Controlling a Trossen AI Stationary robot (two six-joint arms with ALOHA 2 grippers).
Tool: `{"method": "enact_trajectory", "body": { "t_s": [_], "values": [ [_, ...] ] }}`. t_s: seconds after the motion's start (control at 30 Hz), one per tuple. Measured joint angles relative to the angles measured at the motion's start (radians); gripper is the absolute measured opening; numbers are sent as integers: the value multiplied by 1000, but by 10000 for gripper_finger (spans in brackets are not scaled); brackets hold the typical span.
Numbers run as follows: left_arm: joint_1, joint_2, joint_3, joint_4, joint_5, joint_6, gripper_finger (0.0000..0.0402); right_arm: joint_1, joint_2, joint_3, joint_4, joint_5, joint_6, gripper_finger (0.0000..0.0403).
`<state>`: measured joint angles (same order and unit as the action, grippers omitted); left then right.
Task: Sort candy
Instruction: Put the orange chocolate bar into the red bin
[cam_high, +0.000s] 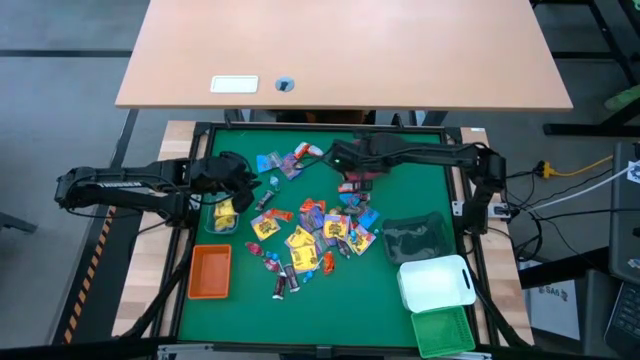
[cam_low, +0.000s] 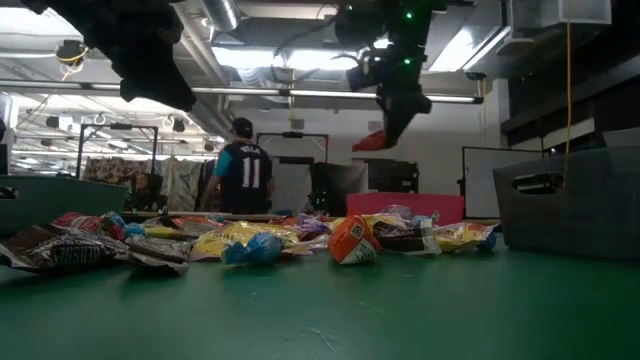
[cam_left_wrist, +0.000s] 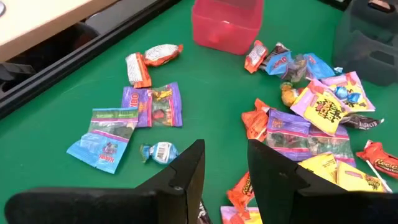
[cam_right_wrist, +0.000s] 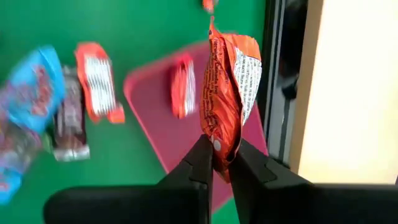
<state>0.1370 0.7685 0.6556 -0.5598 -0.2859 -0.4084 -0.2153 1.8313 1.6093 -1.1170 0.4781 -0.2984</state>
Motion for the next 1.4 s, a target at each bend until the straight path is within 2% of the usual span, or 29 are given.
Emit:
{"method": "enact_trajectory", "body": {
  "t_s": [0.33,0.8,0.97,1.2,1.3,1.4],
  "values": [
    [0,0,0,0,-24,2,110,-94,0,0,-30,1,4,38],
    [0,0,0,0,-24,2,110,-119,0,0,-48,0,5,156],
    [0,0,0,0,-24,2,110,-119,1,0,-44,1,-3,171],
    [0,0,0,0,-42,2,110,-126,1,-1,69,-3,-140,172],
    [0,0,0,0,-43,1,110,-143,1,-1,175,-62,-183,172],
    [0,0,0,0,-44,2,110,-166,1,-1,293,-196,-188,172]
  ]
}}
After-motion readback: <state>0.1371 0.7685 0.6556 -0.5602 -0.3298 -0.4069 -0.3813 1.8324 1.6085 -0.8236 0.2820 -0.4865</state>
